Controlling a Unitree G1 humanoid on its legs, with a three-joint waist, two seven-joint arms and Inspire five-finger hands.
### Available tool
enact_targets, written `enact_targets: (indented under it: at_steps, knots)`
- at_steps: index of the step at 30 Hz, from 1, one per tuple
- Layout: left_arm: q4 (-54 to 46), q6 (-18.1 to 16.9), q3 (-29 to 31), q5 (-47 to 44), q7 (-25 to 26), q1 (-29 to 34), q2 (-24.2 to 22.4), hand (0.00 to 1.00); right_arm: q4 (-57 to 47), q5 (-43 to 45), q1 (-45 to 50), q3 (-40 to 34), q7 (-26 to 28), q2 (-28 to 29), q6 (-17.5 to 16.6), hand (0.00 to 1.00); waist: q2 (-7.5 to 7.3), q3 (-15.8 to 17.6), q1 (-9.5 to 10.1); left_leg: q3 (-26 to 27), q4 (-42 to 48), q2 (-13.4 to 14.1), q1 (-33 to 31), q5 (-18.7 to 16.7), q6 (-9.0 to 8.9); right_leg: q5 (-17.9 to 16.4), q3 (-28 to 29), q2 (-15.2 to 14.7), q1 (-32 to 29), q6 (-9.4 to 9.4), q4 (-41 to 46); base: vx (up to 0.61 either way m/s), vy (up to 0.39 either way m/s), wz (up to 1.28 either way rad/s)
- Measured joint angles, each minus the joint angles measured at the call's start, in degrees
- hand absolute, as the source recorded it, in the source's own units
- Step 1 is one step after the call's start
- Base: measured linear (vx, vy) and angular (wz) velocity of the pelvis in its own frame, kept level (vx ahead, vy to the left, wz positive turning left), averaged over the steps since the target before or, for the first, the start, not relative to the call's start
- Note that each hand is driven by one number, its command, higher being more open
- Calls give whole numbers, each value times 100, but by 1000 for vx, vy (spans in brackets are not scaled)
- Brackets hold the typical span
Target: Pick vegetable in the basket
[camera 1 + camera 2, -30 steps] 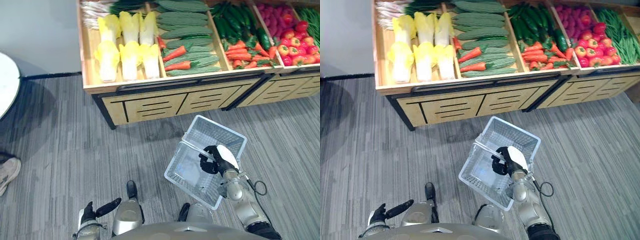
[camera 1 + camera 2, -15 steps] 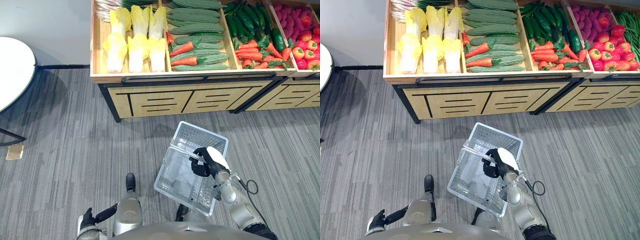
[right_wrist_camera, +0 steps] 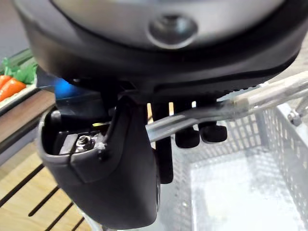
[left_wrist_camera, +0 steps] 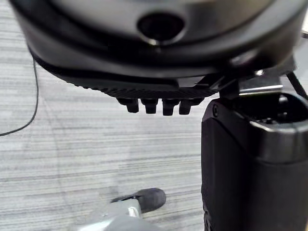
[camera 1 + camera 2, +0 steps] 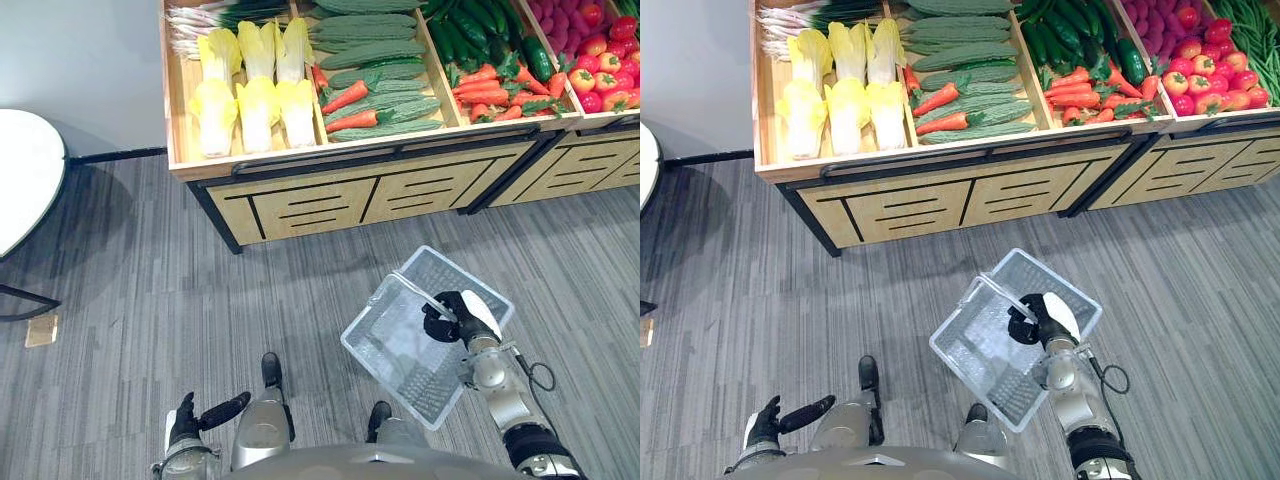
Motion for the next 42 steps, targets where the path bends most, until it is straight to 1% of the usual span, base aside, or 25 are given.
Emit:
enact_targets:
  at_steps: [4, 8, 13, 14, 15, 18, 19, 20, 22, 24, 25, 27, 28, 29, 30, 31, 32, 33, 34, 35, 36, 37, 39, 41, 42]
  knots:
    - [0, 1, -7, 0, -3, 0, -51, 100, 2, -1, -29, -51, -52, -3, 13, 0, 1, 1, -36, -7, -1, -15, -1, -8, 2, -2, -13, -8, 9, -3, -15, 0, 0, 0]
    - [1, 3, -6, 0, -6, 0, -50, 100, 7, -2, -157, -230, -55, -3, 12, 0, 17, 10, -135, -43, -1, -38, 12, -15, 5, 0, -59, -14, 78, -2, -77, 4, -18, 6]
    - [4, 9, -7, 1, -50, -3, -50, 100, 56, -2, -175, -474, -77, -10, 12, 0, 67, 51, -142, -44, 1, -39, 30, -37, -7, -22, -56, -20, 77, -30, -33, 0, 0, 0]
    - [4, 11, -7, 0, -73, -6, -51, 100, 56, -2, -177, -522, -78, -36, 12, 0, 117, 92, -166, -50, 1, -39, 31, -38, -8, -90, -45, -40, 13, -84, 108, 0, 0, 0]
    - [4, 14, -6, 0, -73, -5, -50, 100, 56, -2, -175, -548, -79, -36, 13, 0, 136, 104, -175, -51, 2, -41, 29, -38, -8, -126, -40, -54, -19, -70, 175, -27, -18, 6]
    - [1, 17, 0, -1, -70, -6, -49, 100, 56, -2, -158, -639, -79, -36, 17, 0, 239, 184, -282, -168, 18, -51, 9, -61, -40, -380, -105, -102, -117, -128, 535, -18, -31, 16]
    - [0, 17, 3, -4, -67, -7, -49, 100, 56, -2, -138, -645, -79, -36, 19, 0, 245, 188, -290, -186, 27, -48, 5, -76, -61, -425, -117, -106, -130, -133, 599, -3, -42, 17]
    - [-6, 18, 7, -14, -57, -10, -49, 100, 50, -1, -64, -655, -82, -34, 20, 0, 243, 189, -283, -216, 86, -39, -21, -122, -37, -541, -131, -119, -179, -140, 739, 0, -54, 21]
    - [-65, 18, 22, -21, -37, -19, -54, 100, 23, -1, 33, -675, -98, -27, 34, 0, 198, 242, -266, -329, 951, 93, -418, -510, 31, -702, -159, -132, -208, -165, 968, 19, -85, 14]
    - [-212, 14, 230, -70, -34, -4, -128, 100, -161, -2, 288, -773, -98, -26, 46, 0, 247, 389, -199, -534, 2320, 329, -762, -1068, 187, -911, -237, -7, 57, -183, 1183, 37, -93, 12]
    - [-265, 7, 237, -72, -33, -4, -130, 100, -248, -2, 388, -805, -98, -27, 46, 0, 227, 430, -194, -605, 2528, 339, -781, -1103, 225, -982, -273, -9, 150, -194, 1239, -7, -98, 25]
    - [-347, 8, 236, -291, -50, -7, -166, 100, -590, -2, 653, -966, -102, -27, 44, 0, 192, 449, -162, -779, 2807, 356, -785, -1100, 225, -1203, -312, -33, 316, -268, 1344, -13, -96, 15]
    - [-346, 10, 238, -326, -50, -7, -186, 100, -659, -6, 684, -1023, -104, -27, 44, 0, 188, 450, -163, -801, 2807, 365, -785, -1082, 220, -1232, -311, -31, 319, -278, 1360, 19, -55, 2]
    - [-347, 18, 277, -399, -46, -9, -233, 100, -698, -7, 698, -1120, -138, -27, 43, 0, 173, 452, -159, -800, 2913, 408, -864, -975, 180, -1238, -301, -50, 346, -291, 1351, 40, -32, -3]
    - [-352, 20, 357, -503, -48, -6, -280, 100, -690, -4, 721, -1192, -161, -27, 52, 0, 84, 482, -142, -724, 3007, 401, -1008, -1068, 80, -1222, -282, -90, 362, -281, 1310, 51, -20, -4]
    - [-350, 24, 380, -501, -47, -4, -293, 100, -690, -5, 738, -1233, -171, -26, 53, 0, 91, 475, -146, -712, 2827, 372, -998, -1147, 40, -1195, -282, -108, 369, -235, 1310, 63, 4, -7]
    - [-340, 43, 378, -459, -47, 5, -320, 100, -671, -3, 746, -1323, -189, -25, 75, 0, 153, 441, -155, -724, 2240, 330, -984, -1147, -7, -1197, -283, -123, 365, -233, 1304, 79, 71, -8]
    - [-336, 49, 378, -445, -45, 13, -342, 100, -655, -2, 747, -1349, -193, -25, 88, 0, 193, 418, -155, -726, 1872, 319, -967, -1088, -62, -1192, -280, -119, 365, -222, 1290, 129, 155, -22]
    - [-328, 59, 375, -433, -35, 72, -393, 100, -599, -2, 748, -1355, -204, -23, 116, 0, 284, 367, -147, -728, 1157, 324, -893, -861, -101, -1191, -218, -84, 399, -197, 1263, 195, 245, -46]
    - [-310, 83, 355, -412, -31, 124, -411, 100, -492, -1, 739, -1346, -205, 27, 124, 0, 287, 341, -98, -709, 1091, 319, -769, -347, -148, -1177, -21, -87, 470, -112, 1186, 214, 228, -49]
    - [-310, 90, 358, -409, -17, 129, -399, 100, -436, -1, 738, -1340, -205, 84, 124, 0, 262, 303, -98, -675, 1122, 264, -744, -298, -119, -1149, 84, -108, 526, -74, 1081, 314, 241, -42]
    - [-327, 90, 340, -391, 56, 114, -270, 100, -379, -4, 768, -1285, -201, 265, 126, 0, 4, 167, -127, -561, 1381, 94, -872, -559, -29, -923, 332, -258, 547, -23, 764, 271, 178, -23]
    - [-322, 94, 355, -392, 57, 116, -228, 100, -379, -5, 778, -1223, -201, 298, 124, 0, -68, 84, -118, -480, 1685, 95, -993, -719, 25, -699, 483, -310, 550, 6, 626, 221, 173, -24]
    - [-226, 115, 351, -391, 56, 121, -209, 100, -381, -17, 826, -1228, -201, 298, 124, 0, -115, -193, -132, -308, 1792, 29, -989, -932, 141, -265, 676, -400, 503, 186, 538, 226, 206, -23]
    - [-208, 124, 343, -385, 51, 122, -209, 100, -381, -19, 862, -1232, -201, 297, 125, 0, -111, -264, -139, -269, 1785, 21, -975, -968, 163, -140, 713, -410, 470, 203, 532, 218, 226, -18]
